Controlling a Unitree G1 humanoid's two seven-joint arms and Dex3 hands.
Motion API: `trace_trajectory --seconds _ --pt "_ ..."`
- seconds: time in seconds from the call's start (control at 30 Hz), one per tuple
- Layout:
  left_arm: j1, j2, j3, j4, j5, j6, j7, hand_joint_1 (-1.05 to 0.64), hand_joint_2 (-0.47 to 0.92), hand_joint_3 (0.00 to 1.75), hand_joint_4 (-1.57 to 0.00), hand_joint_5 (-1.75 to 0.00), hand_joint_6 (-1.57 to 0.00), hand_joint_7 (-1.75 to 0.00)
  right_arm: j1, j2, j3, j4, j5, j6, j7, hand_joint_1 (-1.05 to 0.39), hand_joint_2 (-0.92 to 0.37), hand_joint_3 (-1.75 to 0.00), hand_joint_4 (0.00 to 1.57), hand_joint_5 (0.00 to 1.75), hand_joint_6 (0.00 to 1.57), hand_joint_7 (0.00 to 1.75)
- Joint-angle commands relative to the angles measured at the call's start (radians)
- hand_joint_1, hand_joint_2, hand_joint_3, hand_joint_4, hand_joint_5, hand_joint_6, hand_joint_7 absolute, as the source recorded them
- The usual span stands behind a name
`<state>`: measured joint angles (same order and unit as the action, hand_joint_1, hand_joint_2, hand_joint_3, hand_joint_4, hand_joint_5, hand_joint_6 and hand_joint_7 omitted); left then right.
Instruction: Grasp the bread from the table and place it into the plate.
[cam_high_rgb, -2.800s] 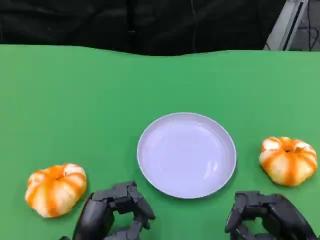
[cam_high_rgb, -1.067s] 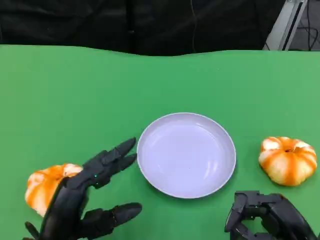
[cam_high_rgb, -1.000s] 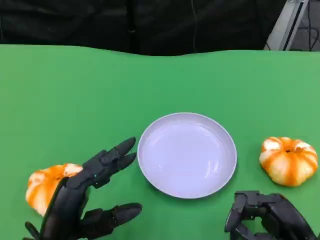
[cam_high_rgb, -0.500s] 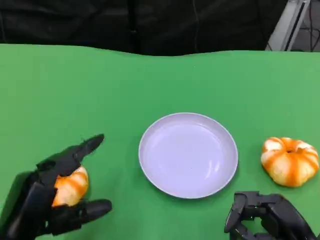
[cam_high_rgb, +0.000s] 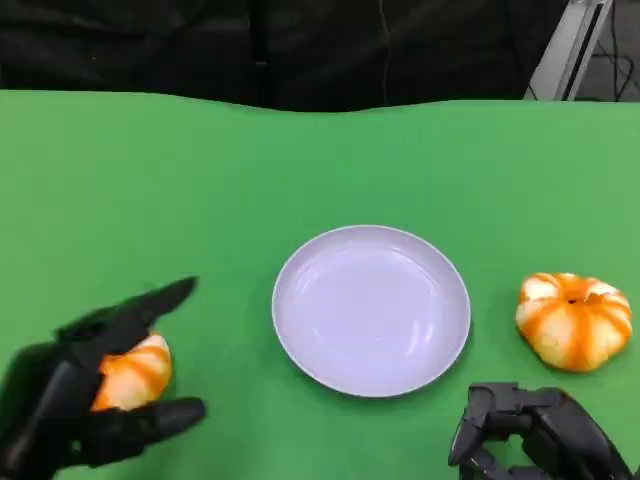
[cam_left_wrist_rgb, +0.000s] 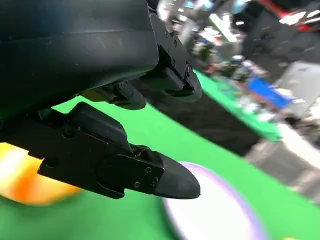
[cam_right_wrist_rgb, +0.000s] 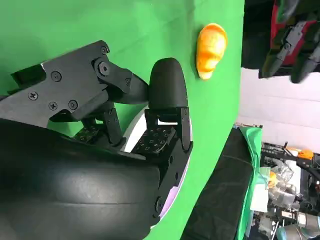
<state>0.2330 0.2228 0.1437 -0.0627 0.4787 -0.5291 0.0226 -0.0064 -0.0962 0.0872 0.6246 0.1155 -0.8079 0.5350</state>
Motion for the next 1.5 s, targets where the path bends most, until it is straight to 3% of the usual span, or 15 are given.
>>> trace_trajectory --seconds 0.03,0.53,0.73,1.13,1.5 --pt "0.017 0.029 0.004 -0.039 0.018 0.053 0.018 -0.90 0.92 0.23 -0.55 -0.01 -0.58 -0.02 0.004 -0.010 -0.010 -0.008 0.005 0.003 -0.006 -0.10 -0.67 -0.88 0.84 1.45 0.85 1.19" --pt "0.035 0.079 -0.002 -0.075 0.013 0.148 0.011 -0.90 0.92 0.30 -0.61 -0.02 -0.64 -0.03 0.005 -0.012 -0.010 -0.006 0.006 0.002 -0.003 -0.10 -0.68 -0.87 0.83 1.44 0.85 1.18" --pt "0.032 0.116 -0.021 -0.065 0.060 0.256 -0.015 -0.92 0.92 0.30 -0.60 -0.01 -0.68 -0.03 0.003 -0.013 -0.010 -0.006 0.005 0.005 -0.001 -0.10 -0.67 -0.88 0.84 1.44 0.86 1.17" --pt "0.033 0.128 -0.034 -0.065 0.067 0.273 0.002 -0.92 0.92 0.31 -0.61 -0.01 -0.69 -0.02 0.004 -0.014 -0.009 -0.010 0.002 0.008 -0.005 -0.10 -0.67 -0.88 0.84 1.44 0.86 1.17" --pt "-0.020 0.178 -0.100 0.056 0.177 0.351 0.036 -0.91 0.92 0.32 -0.57 0.00 -0.70 -0.01 0.011 -0.013 -0.009 -0.022 0.004 0.004 -0.007 -0.10 -0.66 -0.89 0.84 1.44 0.86 1.17"
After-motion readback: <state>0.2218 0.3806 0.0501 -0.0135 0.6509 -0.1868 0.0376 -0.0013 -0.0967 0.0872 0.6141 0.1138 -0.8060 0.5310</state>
